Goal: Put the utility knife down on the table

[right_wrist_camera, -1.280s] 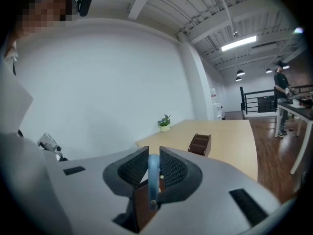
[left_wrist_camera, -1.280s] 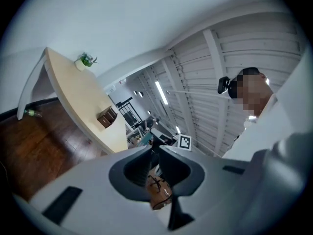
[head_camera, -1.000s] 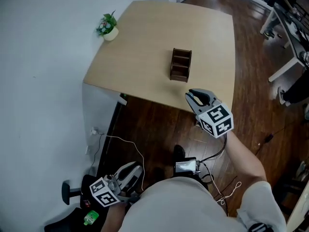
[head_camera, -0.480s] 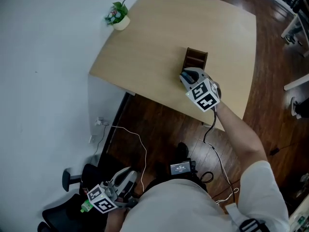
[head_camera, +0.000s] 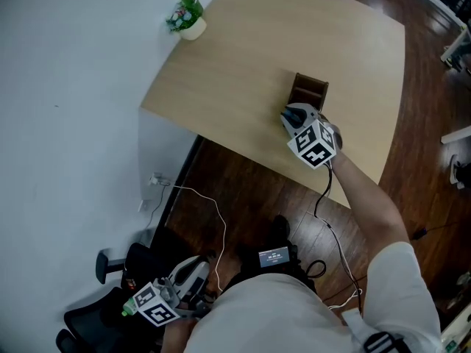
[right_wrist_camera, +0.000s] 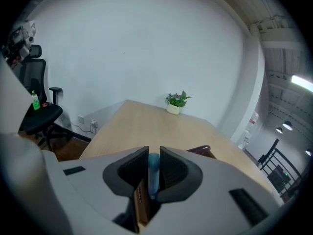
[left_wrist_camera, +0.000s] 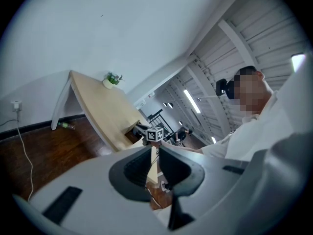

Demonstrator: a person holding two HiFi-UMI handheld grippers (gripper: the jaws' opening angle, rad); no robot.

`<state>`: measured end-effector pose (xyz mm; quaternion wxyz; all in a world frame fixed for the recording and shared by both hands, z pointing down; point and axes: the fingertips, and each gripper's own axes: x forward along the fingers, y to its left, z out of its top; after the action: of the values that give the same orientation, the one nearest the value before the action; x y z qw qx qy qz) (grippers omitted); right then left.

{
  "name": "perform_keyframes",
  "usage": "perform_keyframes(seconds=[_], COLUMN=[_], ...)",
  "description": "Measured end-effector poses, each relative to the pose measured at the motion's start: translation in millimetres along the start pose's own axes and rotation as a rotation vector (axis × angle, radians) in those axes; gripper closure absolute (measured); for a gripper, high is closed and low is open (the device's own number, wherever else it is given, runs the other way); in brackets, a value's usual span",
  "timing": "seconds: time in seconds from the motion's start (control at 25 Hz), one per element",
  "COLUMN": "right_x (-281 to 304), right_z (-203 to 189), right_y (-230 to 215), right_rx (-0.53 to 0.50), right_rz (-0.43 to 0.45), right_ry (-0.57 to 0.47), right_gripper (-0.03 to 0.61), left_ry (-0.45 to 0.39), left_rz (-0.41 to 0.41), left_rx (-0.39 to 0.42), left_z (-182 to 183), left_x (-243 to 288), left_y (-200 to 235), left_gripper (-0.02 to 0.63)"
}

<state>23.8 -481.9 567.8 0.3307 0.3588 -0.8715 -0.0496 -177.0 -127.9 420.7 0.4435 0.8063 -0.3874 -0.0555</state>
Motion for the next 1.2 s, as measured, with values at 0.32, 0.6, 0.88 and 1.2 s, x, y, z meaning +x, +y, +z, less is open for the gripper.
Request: perform_keyframes(seconds=[0.32,0.6,0.88,1.2], right_x=[-1.0,-5.7,-11.8,-18.0], right_z=[-12.7,-26.3,-30.1,-3.7], right_y=[1.7,7.9,8.0,9.7], right_rx=[-0.013,-0.002,0.007,0.054], right_rz=[-0.005,0.005,-0.018,-0.004], right_ry=[0.021,0.049,0.054,-0.051], right_gripper=[0.509,0.508,0.509,0.508], left_ry=[0.017,0.014,0.022,0.026], left_rz=[-0.022,-0.039,-0.053,-0.052], left_rx=[-0.009,-0.006,-0.011,-0.007], left_z=[1.1,6.5,4.3,-2.8], left_x=[17.6,25.4,28.0,25.6], left_y=[0.3,-1.8,-3.0,-7.6], left_gripper=[0.571,0.571,0.571,0.570])
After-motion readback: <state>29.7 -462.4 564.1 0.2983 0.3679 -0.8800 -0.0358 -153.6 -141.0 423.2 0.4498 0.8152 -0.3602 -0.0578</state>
